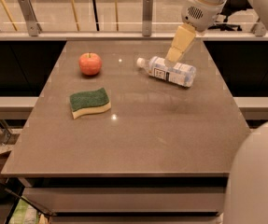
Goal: Place blue plastic bottle upright
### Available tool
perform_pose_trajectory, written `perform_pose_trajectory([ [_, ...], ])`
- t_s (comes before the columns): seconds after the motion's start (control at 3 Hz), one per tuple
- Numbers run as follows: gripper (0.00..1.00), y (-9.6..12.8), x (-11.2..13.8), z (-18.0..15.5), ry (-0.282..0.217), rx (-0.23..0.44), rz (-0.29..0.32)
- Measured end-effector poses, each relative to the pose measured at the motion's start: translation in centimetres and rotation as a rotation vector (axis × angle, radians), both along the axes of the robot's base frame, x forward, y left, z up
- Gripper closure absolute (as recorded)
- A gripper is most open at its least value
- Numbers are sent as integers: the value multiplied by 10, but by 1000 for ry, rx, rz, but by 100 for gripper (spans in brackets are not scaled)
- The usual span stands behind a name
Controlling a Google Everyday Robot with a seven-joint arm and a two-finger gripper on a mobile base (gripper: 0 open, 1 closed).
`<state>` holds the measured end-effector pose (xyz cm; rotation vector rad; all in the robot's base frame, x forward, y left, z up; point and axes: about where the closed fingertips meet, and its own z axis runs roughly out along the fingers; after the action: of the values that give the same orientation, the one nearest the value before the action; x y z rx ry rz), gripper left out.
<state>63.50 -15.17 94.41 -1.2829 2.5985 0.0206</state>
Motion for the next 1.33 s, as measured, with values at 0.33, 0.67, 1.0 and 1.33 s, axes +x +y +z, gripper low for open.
perform_pose_trajectory([
  [0.33,0,4,20,-13,23,33,2],
  [0.67,0,19,37,-23,22,13,42],
  [1.0,0,29,48,-31,22,-20,86],
  [1.33,0,31,52,-43,45,-63,109],
])
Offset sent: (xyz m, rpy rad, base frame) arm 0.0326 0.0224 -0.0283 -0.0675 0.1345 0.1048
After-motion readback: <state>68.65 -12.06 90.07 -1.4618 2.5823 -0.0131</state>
